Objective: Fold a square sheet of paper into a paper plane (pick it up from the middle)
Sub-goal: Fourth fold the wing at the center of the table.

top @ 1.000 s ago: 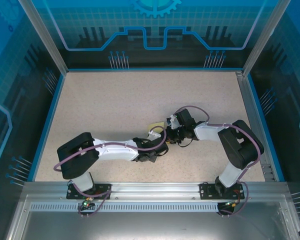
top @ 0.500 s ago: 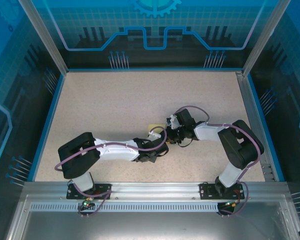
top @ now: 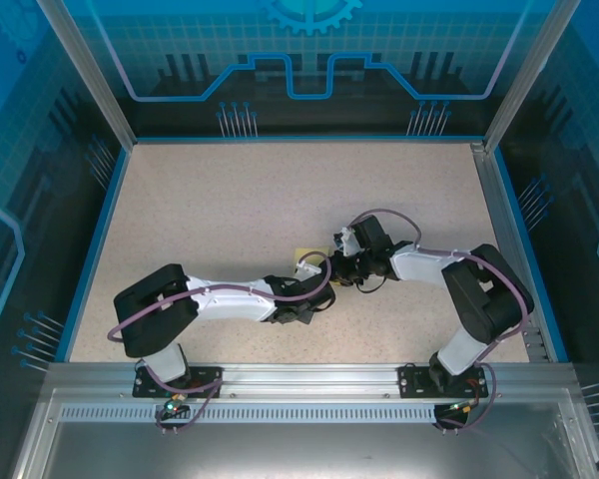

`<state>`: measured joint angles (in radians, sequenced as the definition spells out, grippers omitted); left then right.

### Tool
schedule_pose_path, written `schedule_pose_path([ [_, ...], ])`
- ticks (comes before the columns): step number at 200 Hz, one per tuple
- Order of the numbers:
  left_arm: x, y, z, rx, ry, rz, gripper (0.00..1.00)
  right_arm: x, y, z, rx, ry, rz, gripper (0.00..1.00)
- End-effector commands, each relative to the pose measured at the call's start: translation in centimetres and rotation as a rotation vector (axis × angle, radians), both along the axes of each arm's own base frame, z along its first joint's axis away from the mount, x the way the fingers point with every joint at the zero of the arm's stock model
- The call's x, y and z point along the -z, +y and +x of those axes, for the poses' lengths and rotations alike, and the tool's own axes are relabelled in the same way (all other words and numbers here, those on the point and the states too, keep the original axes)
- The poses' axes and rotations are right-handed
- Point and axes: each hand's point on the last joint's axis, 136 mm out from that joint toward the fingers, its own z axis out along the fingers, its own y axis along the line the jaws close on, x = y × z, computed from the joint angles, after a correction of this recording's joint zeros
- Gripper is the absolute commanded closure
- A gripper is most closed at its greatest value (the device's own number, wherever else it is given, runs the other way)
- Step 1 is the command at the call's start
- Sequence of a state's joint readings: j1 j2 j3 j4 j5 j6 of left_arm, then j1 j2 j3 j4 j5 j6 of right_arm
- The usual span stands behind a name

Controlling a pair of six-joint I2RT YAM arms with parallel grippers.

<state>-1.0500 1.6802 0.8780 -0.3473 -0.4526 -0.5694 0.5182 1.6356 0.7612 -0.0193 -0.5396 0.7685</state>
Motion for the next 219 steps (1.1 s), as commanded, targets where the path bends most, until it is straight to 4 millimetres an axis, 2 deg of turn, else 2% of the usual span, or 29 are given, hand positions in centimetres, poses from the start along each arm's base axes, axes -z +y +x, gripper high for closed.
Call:
schedule_pose_path([
  [1, -0.7, -0.2, 0.0, 0.003, 0.023, -0.102, 0.93, -1.6, -0.4, 0.1, -0.005, -0.041, -0.011, 0.74],
  [36, -1.2, -0.8, -0.1, 0.031, 0.092, -0.286, 0.93, -2.8, -1.4, 0.3, 0.017, -0.077, 0.000, 0.69],
  [52, -1.6, -1.0, 0.1, 0.035, 0.123, -0.377, 0.93, -2.9, -1.2, 0.2, 0.004, -0.082, 0.013, 0.69],
  [75, -1.4, -0.6, 0.2, 0.026, 0.174, -0.451, 0.93, -2.9, -0.8, 0.0, -0.007, -0.082, 0.033, 0.75],
  [97, -1.0, -0.2, 0.3, 0.011, 0.222, -0.518, 0.93, -3.0, 0.1, -0.2, -0.032, -0.083, 0.051, 0.84],
  [125, -1.0, 0.4, 0.5, -0.014, 0.250, -0.576, 0.93, -2.6, 1.7, -0.5, -0.076, -0.074, 0.044, 0.89],
  [172, -1.5, 1.5, 1.1, -0.069, 0.259, -0.681, 0.93, -1.5, 3.7, -0.2, -0.100, -0.052, 0.045, 0.90],
  [219, -1.1, 1.9, 1.3, -0.086, 0.281, -0.696, 0.93, -0.8, 4.9, -0.1, -0.120, -0.030, 0.053, 0.89],
])
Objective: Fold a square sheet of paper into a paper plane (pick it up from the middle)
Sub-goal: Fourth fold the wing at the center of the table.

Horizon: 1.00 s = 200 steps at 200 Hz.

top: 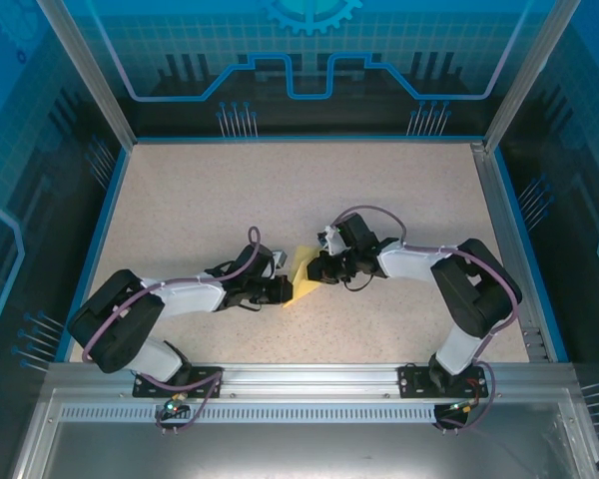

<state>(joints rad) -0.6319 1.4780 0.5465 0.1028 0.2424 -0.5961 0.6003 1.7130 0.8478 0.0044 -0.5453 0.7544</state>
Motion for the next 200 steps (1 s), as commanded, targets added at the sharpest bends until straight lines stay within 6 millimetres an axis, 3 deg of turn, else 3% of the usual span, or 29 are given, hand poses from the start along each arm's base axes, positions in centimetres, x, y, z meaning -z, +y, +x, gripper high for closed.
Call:
schedule_pose_path([
  [1, -0.2, -0.3, -0.2, 0.005, 0.018, -0.052, 0.93, -0.3, 1.3, -0.1, -0.028, 0.009, 0.032, 0.89],
  [69, 0.7, 0.4, -0.1, -0.021, 0.059, -0.056, 0.93, -0.7, 2.9, 1.1, -0.035, -0.002, 0.067, 0.89],
  [140, 1.1, 0.5, 0.0, -0.028, 0.070, -0.063, 0.93, 1.3, 3.1, 1.9, -0.019, 0.021, 0.032, 0.89],
  [200, 1.4, 1.1, -0.6, -0.030, 0.076, -0.046, 0.81, 2.2, 2.7, 2.3, 0.004, 0.029, -0.001, 0.90],
])
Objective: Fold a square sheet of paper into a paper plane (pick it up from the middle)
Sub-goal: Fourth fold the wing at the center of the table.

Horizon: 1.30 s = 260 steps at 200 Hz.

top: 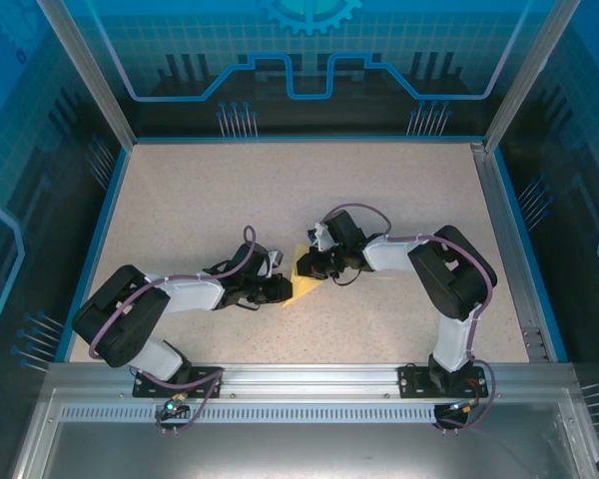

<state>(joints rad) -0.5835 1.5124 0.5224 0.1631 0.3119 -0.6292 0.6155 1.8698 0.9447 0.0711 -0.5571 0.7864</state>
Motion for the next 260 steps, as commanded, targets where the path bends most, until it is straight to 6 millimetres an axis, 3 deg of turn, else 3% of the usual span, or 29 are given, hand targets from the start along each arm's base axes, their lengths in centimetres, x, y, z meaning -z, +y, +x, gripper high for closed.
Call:
schedule_pose_path([
  [1, 0.7, 0.7, -0.8, 0.000, 0.025, 0.008, 0.81, 0.3, 0.3, 0.3, 0.005, 0.005, -0.014, 0.90],
  [52, 0.7, 0.7, -1.2, 0.024, 0.026, 0.015, 0.82, 0.4, 0.2, 0.5, 0.018, 0.006, -0.019, 0.90],
  [120, 0.7, 0.6, -1.4, 0.039, 0.044, 0.013, 0.95, 1.1, -0.4, 0.6, 0.044, 0.017, -0.048, 0.89],
  [213, 0.7, 0.1, -0.8, 0.019, 0.150, -0.101, 0.98, -2.6, -0.7, 0.5, 0.055, -0.040, 0.021, 0.88],
  [260, 0.5, 0.2, -0.4, -0.001, 0.164, -0.126, 0.98, -1.7, -0.3, 0.3, 0.046, -0.018, 0.013, 0.87],
])
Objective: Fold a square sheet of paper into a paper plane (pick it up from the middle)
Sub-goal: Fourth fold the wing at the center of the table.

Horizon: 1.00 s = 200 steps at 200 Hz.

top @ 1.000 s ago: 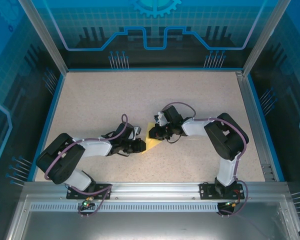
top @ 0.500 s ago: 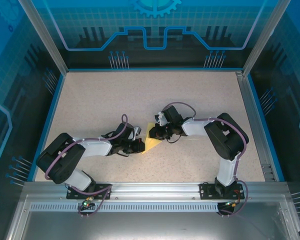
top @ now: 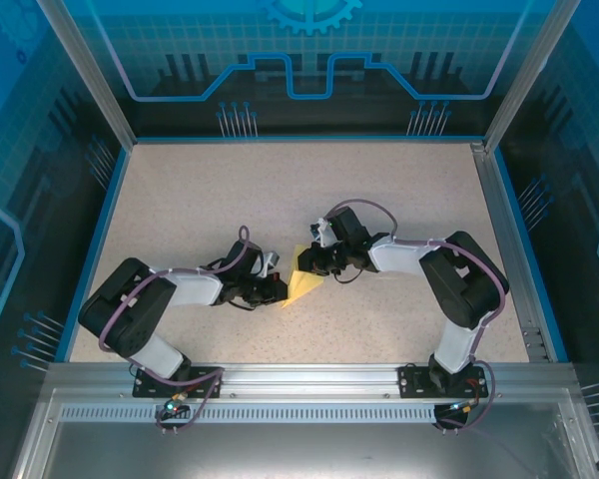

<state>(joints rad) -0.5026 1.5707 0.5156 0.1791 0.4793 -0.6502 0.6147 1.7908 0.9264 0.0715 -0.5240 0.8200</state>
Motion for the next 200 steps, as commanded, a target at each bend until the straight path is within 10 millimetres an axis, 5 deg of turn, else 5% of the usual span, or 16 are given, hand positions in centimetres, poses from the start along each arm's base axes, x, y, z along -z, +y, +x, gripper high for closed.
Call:
schedule_pose_path([
  [1, -0.2, -0.2, 0.1, -0.004, 0.039, -0.031, 0.98, 0.6, 0.1, -0.2, 0.004, 0.022, -0.003, 0.87],
  [85, -0.8, 0.6, 0.6, -0.039, 0.028, -0.047, 0.98, 2.1, 1.0, 0.8, -0.014, 0.045, -0.007, 0.88],
  [200, -0.1, 0.4, 0.4, -0.021, 0.075, -0.037, 0.99, 3.9, -1.3, 0.8, 0.065, 0.078, -0.124, 0.88],
])
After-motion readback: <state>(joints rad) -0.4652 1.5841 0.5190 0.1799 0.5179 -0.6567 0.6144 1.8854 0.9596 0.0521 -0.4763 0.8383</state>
